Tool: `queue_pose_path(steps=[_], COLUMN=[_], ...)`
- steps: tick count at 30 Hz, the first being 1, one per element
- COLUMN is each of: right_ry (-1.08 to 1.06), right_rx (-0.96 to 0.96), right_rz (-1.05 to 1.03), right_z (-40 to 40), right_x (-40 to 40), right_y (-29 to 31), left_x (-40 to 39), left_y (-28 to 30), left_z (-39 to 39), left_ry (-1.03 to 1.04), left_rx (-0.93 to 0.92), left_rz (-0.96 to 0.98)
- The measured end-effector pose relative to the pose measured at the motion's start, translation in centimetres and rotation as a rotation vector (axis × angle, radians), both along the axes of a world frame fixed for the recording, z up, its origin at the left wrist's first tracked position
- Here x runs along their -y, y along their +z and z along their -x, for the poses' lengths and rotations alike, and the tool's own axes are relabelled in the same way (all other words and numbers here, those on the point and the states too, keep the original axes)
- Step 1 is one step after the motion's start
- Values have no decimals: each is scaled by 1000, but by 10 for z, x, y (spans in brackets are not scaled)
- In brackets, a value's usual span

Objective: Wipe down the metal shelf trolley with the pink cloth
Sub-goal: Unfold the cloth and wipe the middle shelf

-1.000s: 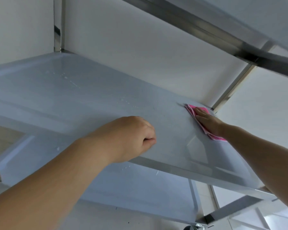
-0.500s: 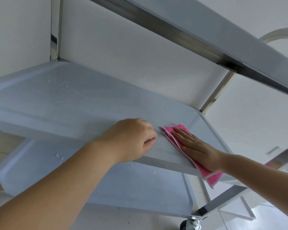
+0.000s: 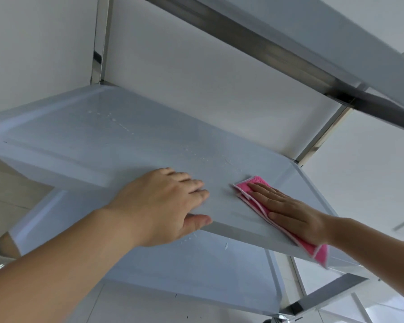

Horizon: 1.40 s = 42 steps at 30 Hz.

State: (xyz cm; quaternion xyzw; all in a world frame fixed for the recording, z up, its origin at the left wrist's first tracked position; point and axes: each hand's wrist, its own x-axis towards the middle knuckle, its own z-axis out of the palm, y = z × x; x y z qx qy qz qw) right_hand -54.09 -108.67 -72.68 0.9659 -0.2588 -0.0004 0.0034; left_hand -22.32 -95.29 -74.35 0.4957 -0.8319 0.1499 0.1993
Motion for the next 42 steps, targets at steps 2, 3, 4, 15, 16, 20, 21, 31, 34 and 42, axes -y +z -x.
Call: queue_pose_path(steps=[2,3,4,15,16,20,21,31,34,42], right_ry=[-51,-83,-114,-588,-602,-596,-587,-657,-653,-470], right_rx=[19,26,29,37,40,131,124,195,246,83], right_rz=[-65,-98,-122,-182,-177,-207,-190,-166,-193,-184], right_z=[-5,-8,-11,-22,-23,-28,-30,-42,-44,-61], right_x=[14,22,32,141,147,163,167,187,185,136], right_y=[3,5,7,11,10,8,8,7,6,8], left_x=[0,1,0,-9,-10,-16,-18,-21,-20,-20], left_y=[-4,-5,-5,-15,-15,-20,-21,-24,-25,-24], left_z=[-1,-1,-1,-4,-6,-24,-29,-40,-41,-41], left_ry=[-7,-9,-11,44,44,55,69,116,114,113], left_rx=[11,15,18,-2,-3,-2,-8,-30,-35,-28], left_rz=[5,10,17,43,54,99,103,101,106,98])
